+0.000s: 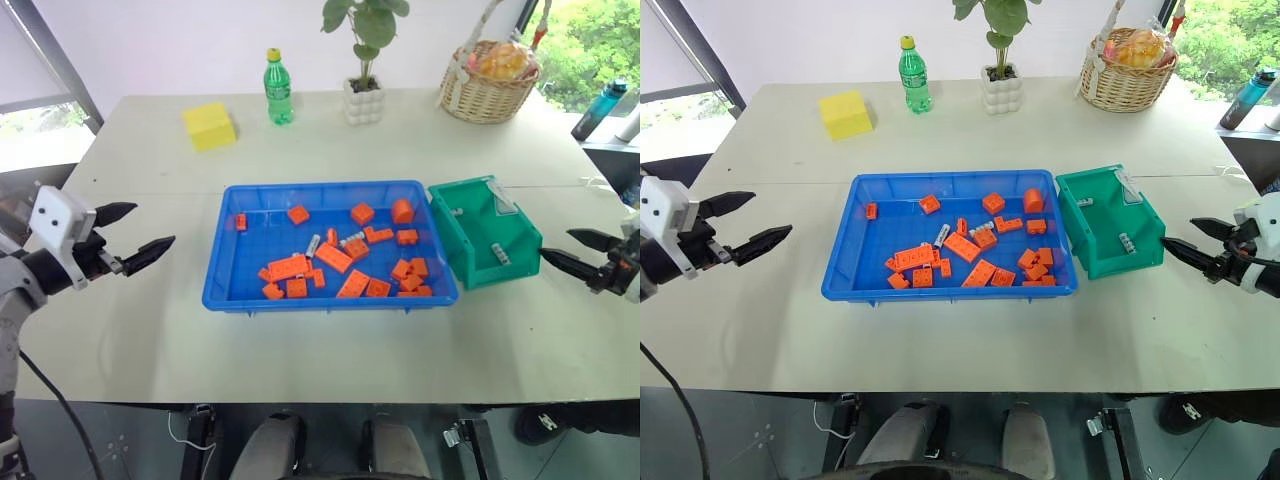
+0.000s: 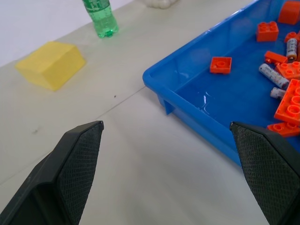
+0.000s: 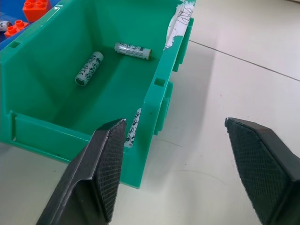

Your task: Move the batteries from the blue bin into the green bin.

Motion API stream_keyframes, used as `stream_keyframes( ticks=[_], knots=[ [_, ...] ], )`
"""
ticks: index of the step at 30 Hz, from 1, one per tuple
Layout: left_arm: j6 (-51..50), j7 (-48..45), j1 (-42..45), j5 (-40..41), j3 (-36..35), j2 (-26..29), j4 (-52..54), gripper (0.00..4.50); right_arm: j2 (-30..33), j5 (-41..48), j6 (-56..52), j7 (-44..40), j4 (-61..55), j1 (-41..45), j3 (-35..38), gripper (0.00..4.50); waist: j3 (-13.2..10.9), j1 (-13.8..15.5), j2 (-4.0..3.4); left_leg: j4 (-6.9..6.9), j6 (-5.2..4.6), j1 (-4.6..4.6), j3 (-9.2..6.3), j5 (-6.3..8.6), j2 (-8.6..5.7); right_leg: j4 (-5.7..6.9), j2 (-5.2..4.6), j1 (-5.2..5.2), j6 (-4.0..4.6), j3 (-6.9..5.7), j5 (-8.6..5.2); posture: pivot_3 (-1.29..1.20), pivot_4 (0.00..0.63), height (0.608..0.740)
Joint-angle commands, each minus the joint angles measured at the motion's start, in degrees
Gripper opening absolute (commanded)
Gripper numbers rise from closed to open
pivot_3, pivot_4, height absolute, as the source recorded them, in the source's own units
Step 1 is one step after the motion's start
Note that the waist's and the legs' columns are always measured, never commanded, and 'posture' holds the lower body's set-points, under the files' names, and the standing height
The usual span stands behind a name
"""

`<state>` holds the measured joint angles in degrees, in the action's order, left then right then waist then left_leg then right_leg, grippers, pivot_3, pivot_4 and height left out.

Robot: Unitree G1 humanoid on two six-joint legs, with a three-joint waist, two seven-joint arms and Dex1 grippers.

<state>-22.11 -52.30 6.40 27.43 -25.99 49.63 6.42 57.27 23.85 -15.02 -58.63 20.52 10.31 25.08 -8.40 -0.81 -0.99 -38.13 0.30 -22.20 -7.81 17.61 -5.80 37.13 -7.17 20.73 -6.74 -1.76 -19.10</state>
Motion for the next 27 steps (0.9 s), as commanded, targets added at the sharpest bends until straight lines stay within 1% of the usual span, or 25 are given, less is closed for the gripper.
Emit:
stream_keyframes(
  ticks=[1,4,6,10,12,15,16,18,22,23,27],
  knots=[
    [-0.37,-0.24,0.37,1.04,-1.39,1.43,2.1,4.5,1.44,0.48,-0.06,-0.34,-1.15,3.12,0.65,4.4,0.0,-0.07,0.0,0.0,0.0,-0.01,0.0,0.0,0.0,0.0,0.0,0.01,0.0,0.0,0.0,0.0,0.15,0.737],
    [-1.14,-1.34,0.22,1.96,-0.92,1.82,3.51,4.5,2.34,0.7,-1.08,-2.35,-2.72,5.74,-0.79,4.4,0.0,-0.12,0.0,0.0,0.0,-0.01,0.03,0.0,0.03,0.0,0.01,0.03,0.0,0.01,0.0,0.0,0.15,0.737],
    [-2.2,-3.23,0.66,3.15,-0.2,2.73,4.6,4.5,3.13,2.14,-3.35,-5.8,-5.54,8.71,-3.18,4.4,0.0,-0.12,0.0,0.0,0.0,-0.03,0.03,0.0,0.04,0.01,0.01,0.05,0.0,0.01,0.0,0.0,0.15,0.737],
    [-3.71,-7.89,3.05,5.14,2.42,5.37,5.59,4.5,2.56,4.58,-8.12,-13.43,-11.91,19.01,-11.66,4.4,-0.03,-0.31,-0.05,0.0,0.0,-0.13,0.09,0.0,0.11,0.01,0.03,0.18,0.0,0.04,0.0,0.0,0.15,0.737],
    [-4.15,-10.07,4.71,6.07,4.16,6.29,6.21,4.5,-0.27,4.4,-9.81,-15.82,-14.23,25.75,-17.4,4.4,-0.04,-0.38,-0.05,0.0,0.01,-0.17,0.12,0.0,0.15,0.0,0.06,0.24,0.0,0.04,0.0,0.0,0.15,0.737],
    [-4.87,-12.75,6.94,7.23,6.87,7.14,7.62,4.5,-7.93,1.44,-10.13,-17.07,-15.28,35.24,-27.04,4.4,-0.05,-0.55,-0.01,0.02,0.02,-0.2,0.14,0.0,0.21,0.0,0.1,0.28,0.0,0.04,0.0,0.0,0.15,0.737],
    [-4.88,-13.55,7.54,7.32,7.6,7.4,8.02,4.5,-12.14,-0.59,-9.5,-17.09,-14.45,38.49,-31.17,4.4,-0.05,-0.74,-0.01,0.01,0.02,-0.21,0.14,0.0,0.21,0.03,0.11,0.32,0.0,0.04,0.0,0.0,0.15,0.737],
    [-5.03,-14.28,8.43,7.45,8.31,7.64,8.25,4.5,-18.9,-4.23,-8.69,-16.51,-11.56,43.04,-37.05,4.4,-0.06,-1.13,0.0,0.05,0.04,-0.26,0.15,0.0,0.21,0.08,0.12,0.41,-0.01,0.06,0.0,0.0,0.15,0.737],
    [-5.31,-15.05,7.95,7.66,8.28,8.01,8.86,4.5,-28.23,-9.86,-5.92,-16.39,-4.23,47.36,-44.58,4.4,-0.07,-1.5,0.05,0.01,0.04,-0.37,0.03,-0.01,0.17,0.59,0.12,0.65,0.0,0.06,0.01,0.0,0.15,0.737],
    [-4.96,-15.37,7.06,7.4,8.05,8.15,9.18,4.5,-30.87,-11.49,-4.32,-16.78,-1.37,48.2,-46.75,4.4,-0.07,-1.62,0.05,-0.03,0.04,-0.37,-0.15,-0.01,0.05,0.99,0.13,0.77,0.02,0.06,0.02,0.0,0.15,0.737],
    [-4.19,-14.91,4.31,6.89,6.97,8.13,10.29,4.5,-38.54,-16.66,0.44,-16.78,8.86,50.77,-51.1,4.4,-0.06,-2.13,0.05,0.02,0.04,-0.35,-0.24,-0.01,-0.11,1.02,0.09,0.8,0.02,0.08,0.02,0.0,0.15,0.737]
  ],
)
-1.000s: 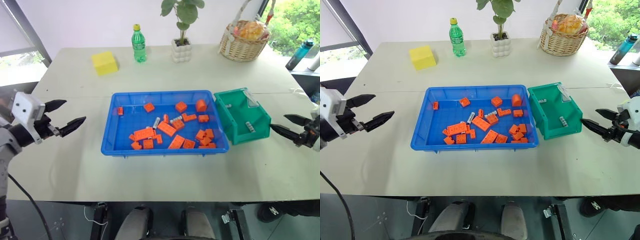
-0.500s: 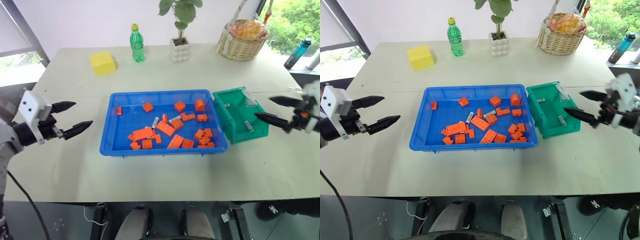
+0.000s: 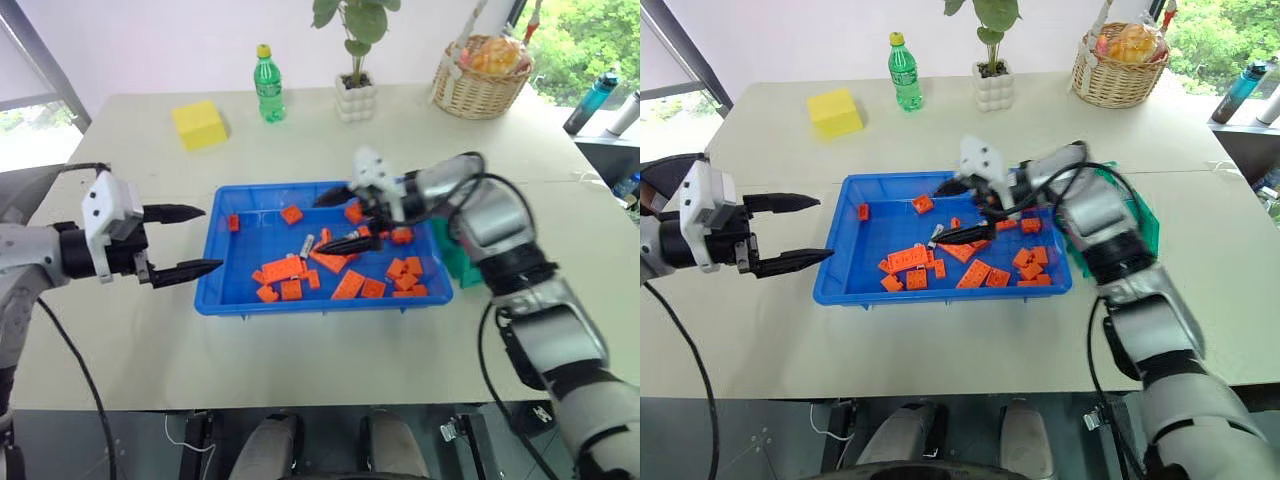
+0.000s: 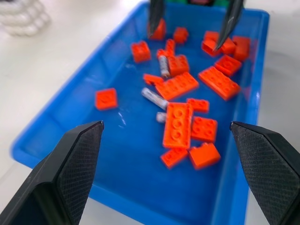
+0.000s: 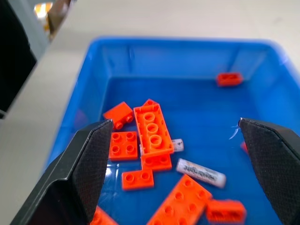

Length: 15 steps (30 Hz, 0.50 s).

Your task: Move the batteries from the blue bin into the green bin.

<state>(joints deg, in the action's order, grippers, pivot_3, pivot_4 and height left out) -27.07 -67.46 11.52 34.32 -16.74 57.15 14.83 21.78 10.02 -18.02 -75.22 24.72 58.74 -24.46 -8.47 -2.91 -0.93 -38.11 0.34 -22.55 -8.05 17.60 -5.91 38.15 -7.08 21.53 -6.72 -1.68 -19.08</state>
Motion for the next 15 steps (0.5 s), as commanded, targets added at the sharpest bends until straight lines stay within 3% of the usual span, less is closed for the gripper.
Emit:
stream_keyframes(
  ticks=[1,12,15],
  knots=[
    [0.65,0.55,-1.34,0.14,-2.6,0.53,2.33,4.5,-4.36,-3.72,4.35,-0.22,6.54,2.72,-2.11,4.4,0.0,-0.04,0.0,0.0,0.0,0.0,-0.03,0.0,0.0,0.0,0.01,0.01,0.0,0.0,0.0,0.0,0.15,0.737],
    [-0.86,3.27,-5.9,1.58,-4.86,0.09,7.62,4.5,-13.06,-10.19,12.02,0.36,21.65,4.92,-2.17,4.4,0.0,-1.33,0.0,0.01,0.01,0.03,-0.2,0.0,-0.04,0.06,0.05,0.05,0.0,0.01,0.0,0.0,0.15,0.737],
    [-0.94,3.98,-6.16,1.76,-5.11,0.06,8.03,4.5,-13.89,-11.13,13.37,1.13,24.27,5.05,-1.54,3.46,0.0,-1.3,0.0,0.02,0.02,0.03,-0.2,-0.01,-0.03,0.07,0.06,0.09,0.0,0.02,0.0,0.0,0.15,0.737]
  ],
)
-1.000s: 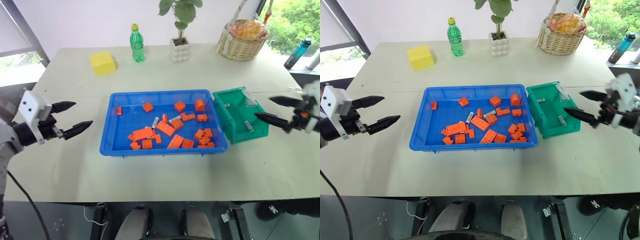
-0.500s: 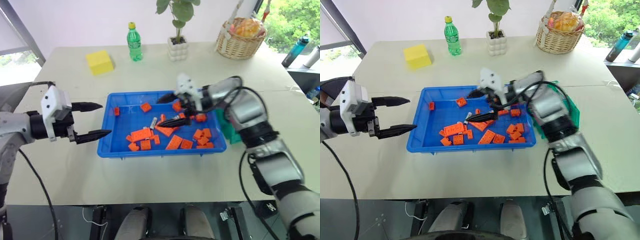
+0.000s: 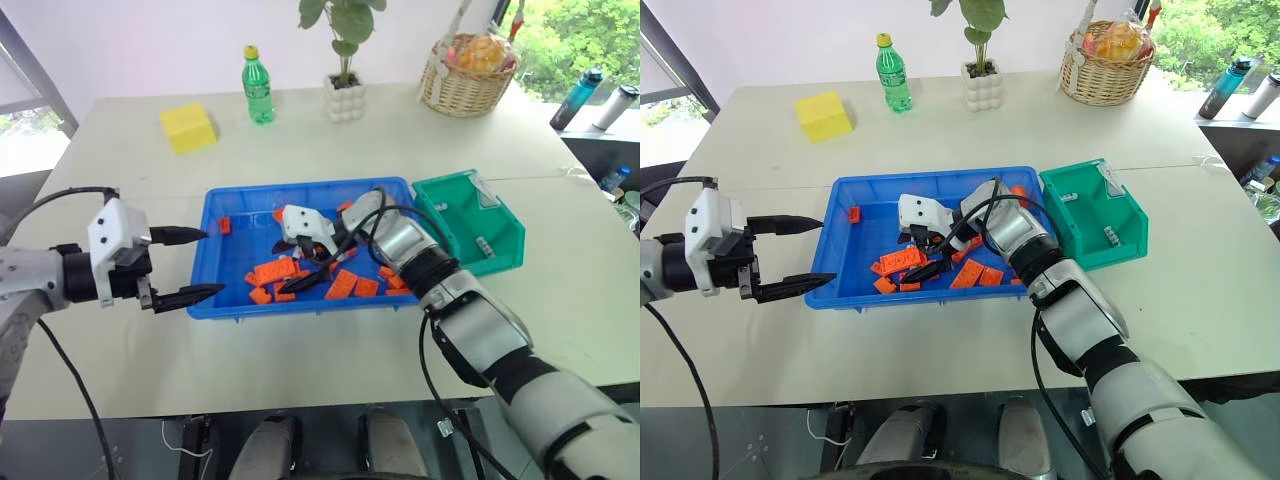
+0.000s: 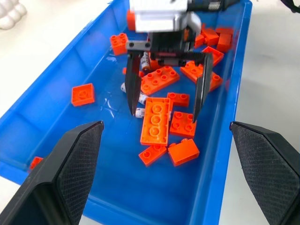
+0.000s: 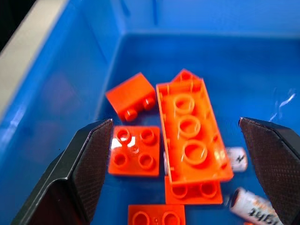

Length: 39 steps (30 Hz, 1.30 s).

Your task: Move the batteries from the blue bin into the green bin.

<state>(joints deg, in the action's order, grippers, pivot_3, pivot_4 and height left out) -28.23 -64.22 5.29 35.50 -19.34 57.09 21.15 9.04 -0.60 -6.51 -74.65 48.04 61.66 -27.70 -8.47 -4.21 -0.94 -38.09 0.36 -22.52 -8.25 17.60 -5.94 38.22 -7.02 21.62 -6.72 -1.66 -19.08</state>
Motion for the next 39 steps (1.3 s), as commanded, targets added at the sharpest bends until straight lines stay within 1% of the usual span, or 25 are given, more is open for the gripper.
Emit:
stream_keyframes(
  ticks=[1,2,5,6,10,14,16,17,18,19,20,23,25,27,29,31,34,37,39],
  knots=[
    [0.12,1.04,0.02,0.69,-2.56,0.09,1.93,4.5,-1.27,-0.74,2.25,0.57,1.29,2.02,1.8,3.25,0.0,-0.01,0.0,-0.01,0.0,0.0,0.0,0.0,0.0,0.0,0.0,0.01,0.0,0.0,0.0,0.0,0.15,0.737],
    [0.05,1.28,-0.01,0.79,-2.57,0.08,2.1,4.5,-1.38,-0.95,2.6,0.55,1.57,1.96,1.96,2.72,0.0,0.0,0.0,-0.01,0.0,0.0,0.0,0.0,0.0,0.0,0.0,0.0,0.0,0.01,0.0,0.0,0.15,0.737],
    [-0.15,1.83,-0.06,1.01,-2.59,-0.01,2.57,4.5,-2.04,-0.79,2.52,0.9,1.55,2.08,3.16,1.35,0.0,0.0,0.0,-0.01,0.0,0.0,0.0,0.0,0.0,0.02,0.0,0.01,0.0,0.02,0.0,0.0,0.15,0.737],
    [-0.18,1.93,-0.06,1.02,-2.6,-0.04,2.64,4.5,-2.24,-0.65,2.4,0.95,1.37,2.23,3.5,1.24,0.0,-0.01,0.0,-0.01,0.0,0.0,0.0,0.0,0.0,0.02,0.0,0.01,0.0,0.02,0.0,0.0,0.15,0.737],
    [0.02,2.25,0.5,0.86,-2.15,-0.06,2.34,4.5,-4.47,0.11,1.98,2.74,1.45,3.97,5.4,1.24,0.0,-0.05,0.0,0.0,0.0,0.0,0.0,0.0,0.0,0.02,0.0,0.02,0.0,0.03,0.0,0.0,0.15,0.737],
    [0.27,2.67,1.42,0.66,-1.36,-0.28,1.94,4.5,-8.5,-1.52,3.25,10.85,6.95,6.89,7.24,1.24,0.0,-0.42,0.0,0.04,0.03,0.01,0.0,-0.01,0.01,0.02,0.03,0.05,0.0,0.04,0.0,0.0,0.15,0.737],
    [0.31,2.91,1.89,0.48,-0.9,-0.51,1.79,4.5,-10.13,-2.58,3.66,16.15,10.77,8.57,8.19,2.26,0.0,-0.52,0.0,0.06,0.05,0.02,-0.01,-0.02,0.01,0.1,0.03,0.09,0.0,0.05,0.0,0.0,0.15,0.737],
    [0.29,3.01,2.06,0.41,-0.72,-0.64,1.77,4.5,-10.62,-3.49,4.33,19.49,12.27,9.41,8.42,2.61,0.0,-0.5,0.0,0.06,0.05,0.02,-0.02,-0.02,0.01,0.15,0.03,0.15,0.0,0.06,0.0,0.0,0.15,0.737],
    [0.26,3.11,2.18,0.36,-0.58,-0.72,1.8,4.5,-10.83,-3.97,4.61,21.3,13.16,10.03,8.71,3.17,0.0,-0.48,0.0,0.06,0.05,0.02,-0.05,-0.02,-0.01,0.15,0.04,0.3,0.0,0.08,0.0,0.0,0.15,0.737],
    [0.23,3.18,2.23,0.35,-0.5,-0.76,1.84,4.5,-10.95,-4.26,4.85,22.26,13.79,10.46,8.93,3.56,0.0,-0.44,0.0,0.05,0.05,0.02,-0.05,-0.02,-0.03,0.2,0.03,0.36,0.0,0.13,0.0,0.0,0.15,0.737],
    [0.21,3.24,2.27,0.35,-0.44,-0.81,1.9,4.5,-10.69,-3.99,4.31,21.58,13.67,10.64,9.29,4.05,0.0,-0.41,0.0,0.06,0.05,0.02,-0.07,-0.02,-0.07,0.22,0.03,0.37,0.0,0.18,0.0,0.0,0.15,0.737],
    [0.19,3.26,2.19,0.39,-0.48,-0.91,1.96,4.5,-8.89,-3.37,1.75,15.69,10.88,9.56,9.15,4.05,0.0,-0.54,0.0,0.03,0.05,0.02,-0.09,-0.02,-0.09,0.31,0.03,0.43,0.01,0.24,0.0,0.0,0.15,0.737],
    [0.34,3.04,2.07,0.35,-0.48,-0.85,1.85,4.5,-6.36,-4.41,0.0,9.99,6.09,6.97,6.73,4.05,0.01,-0.71,0.01,0.01,0.05,0.01,-0.08,-0.02,-0.09,0.39,0.02,0.48,0.01,0.28,0.0,0.0,0.15,0.737],
    [0.5,2.62,2.48,0.39,-0.05,-0.85,1.4,4.5,-4.18,-5.06,-4.19,6.62,0.0,3.95,4.79,4.05,0.03,-0.92,0.04,-0.03,0.04,0.01,-0.07,-0.02,-0.11,0.89,-0.01,0.61,0.01,0.37,0.01,0.0,0.15,0.737],
    [0.52,2.01,3.09,0.75,0.56,-0.96,1.02,4.5,-3.01,-3.46,-11.57,4.28,-7.44,0.81,4.58,4.05,0.04,-1.17,0.06,-0.02,0.04,0.01,-0.07,-0.01,-0.17,1.0,0.0,0.57,0.01,0.69,0.01,0.0,0.15,0.737],
    [0.54,1.15,3.51,0.93,1.25,-1.03,0.38,4.5,-2.07,-2.57,-17.52,3.3,-13.43,-1.88,4.52,4.05,0.03,-1.38,0.06,-0.03,0.04,-0.02,-0.05,-0.01,-0.19,1.02,0.09,0.61,0.01,1.02,0.01,0.0,0.15,0.737],
    [1.44,0.18,4.03,0.08,2.06,-1.16,-1.19,4.5,-0.77,-3.15,-21.66,3.87,-18.24,-4.6,3.6,4.05,0.04,-1.52,0.06,-0.02,0.04,-0.02,-0.05,-0.01,-0.17,1.01,0.14,0.75,0.01,1.26,0.0,0.0,0.15,0.737],
    [2.13,-0.01,4.81,-0.65,2.86,-1.39,-2.23,4.5,0.02,-3.82,-23.27,4.71,-19.72,-6.21,2.58,4.05,0.04,-1.5,0.07,-0.03,0.05,-0.01,-0.05,-0.02,-0.17,1.0,0.15,0.9,0.01,1.35,0.01,0.0,0.15,0.737],
    [2.49,-0.08,5.28,-0.77,3.29,-1.57,-2.4,4.5,-0.04,-4.23,-23.08,6.08,-18.66,-6.61,2.32,4.05,0.06,-1.47,0.1,-0.03,0.05,0.0,-0.04,-0.01,-0.19,0.99,0.14,0.95,0.01,1.37,0.01,0.0,0.15,0.737]
  ],
)
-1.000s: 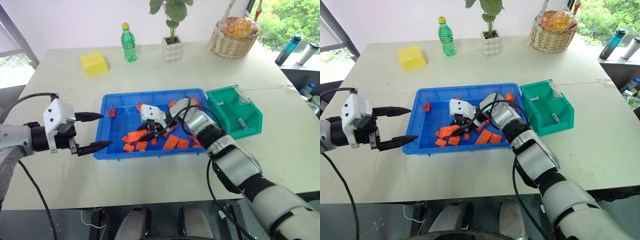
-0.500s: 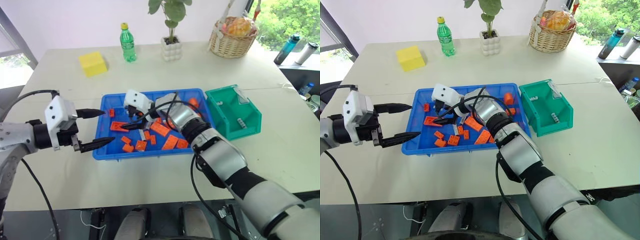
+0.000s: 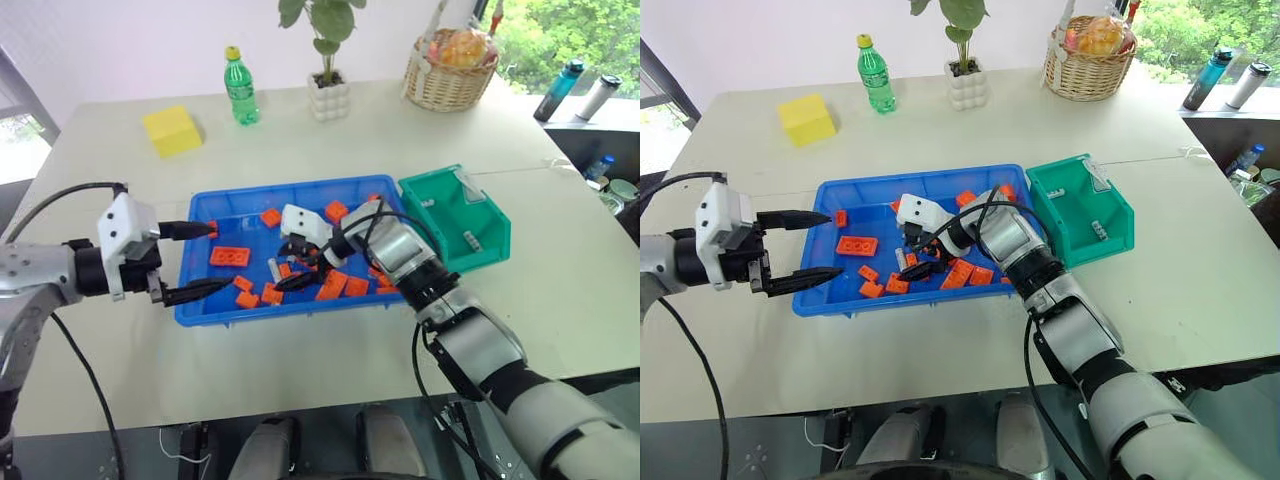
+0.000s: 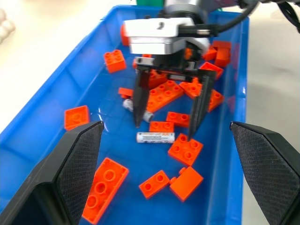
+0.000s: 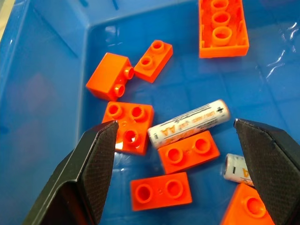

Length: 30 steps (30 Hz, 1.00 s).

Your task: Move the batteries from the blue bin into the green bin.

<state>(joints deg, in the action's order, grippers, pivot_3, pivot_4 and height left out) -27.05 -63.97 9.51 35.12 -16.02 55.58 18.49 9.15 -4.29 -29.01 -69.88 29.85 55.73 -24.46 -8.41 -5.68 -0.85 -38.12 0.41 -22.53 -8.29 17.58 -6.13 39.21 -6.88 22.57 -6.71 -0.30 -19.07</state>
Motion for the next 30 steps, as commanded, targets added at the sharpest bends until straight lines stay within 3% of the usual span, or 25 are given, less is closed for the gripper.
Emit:
stream_keyframes(
  ticks=[1,12,23,30],
  knots=[
    [1.46,-0.3,1.28,-0.45,0.17,-0.19,0.2,4.5,-0.27,-0.74,-0.11,2.03,0.36,-0.69,-0.98,4.05,0.01,0.05,0.01,0.0,0.0,0.0,0.0,0.0,0.0,0.0,0.0,-0.01,0.0,0.01,0.0,0.0,0.15,0.737],
    [1.66,0.55,1.24,-0.5,-0.45,-0.75,0.51,4.5,-1.77,-3.09,9.76,4.21,10.1,4.71,-2.78,4.05,0.03,0.11,0.05,0.01,0.0,0.01,-0.01,0.0,-0.05,-0.02,0.04,-0.06,0.0,0.02,0.0,0.0,0.15,0.737],
    [2.26,1.45,0.11,-0.56,-1.44,-0.72,0.69,4.5,-1.78,-0.52,5.06,-1.64,9.44,8.71,-1.15,4.05,0.03,0.11,0.05,-0.01,0.0,0.01,-0.01,0.0,-0.06,-0.01,0.04,-0.05,0.0,0.02,0.0,0.0,0.15,0.737],
    [2.91,1.82,1.18,-0.88,-0.11,-1.13,-0.02,4.5,-2.27,-1.85,6.83,0.01,14.55,11.2,-1.09,4.05,0.03,0.03,0.05,-0.01,0.0,0.01,0.01,0.0,-0.05,-0.01,0.02,0.02,0.0,0.04,0.0,0.0,0.15,0.737]
  ],
)
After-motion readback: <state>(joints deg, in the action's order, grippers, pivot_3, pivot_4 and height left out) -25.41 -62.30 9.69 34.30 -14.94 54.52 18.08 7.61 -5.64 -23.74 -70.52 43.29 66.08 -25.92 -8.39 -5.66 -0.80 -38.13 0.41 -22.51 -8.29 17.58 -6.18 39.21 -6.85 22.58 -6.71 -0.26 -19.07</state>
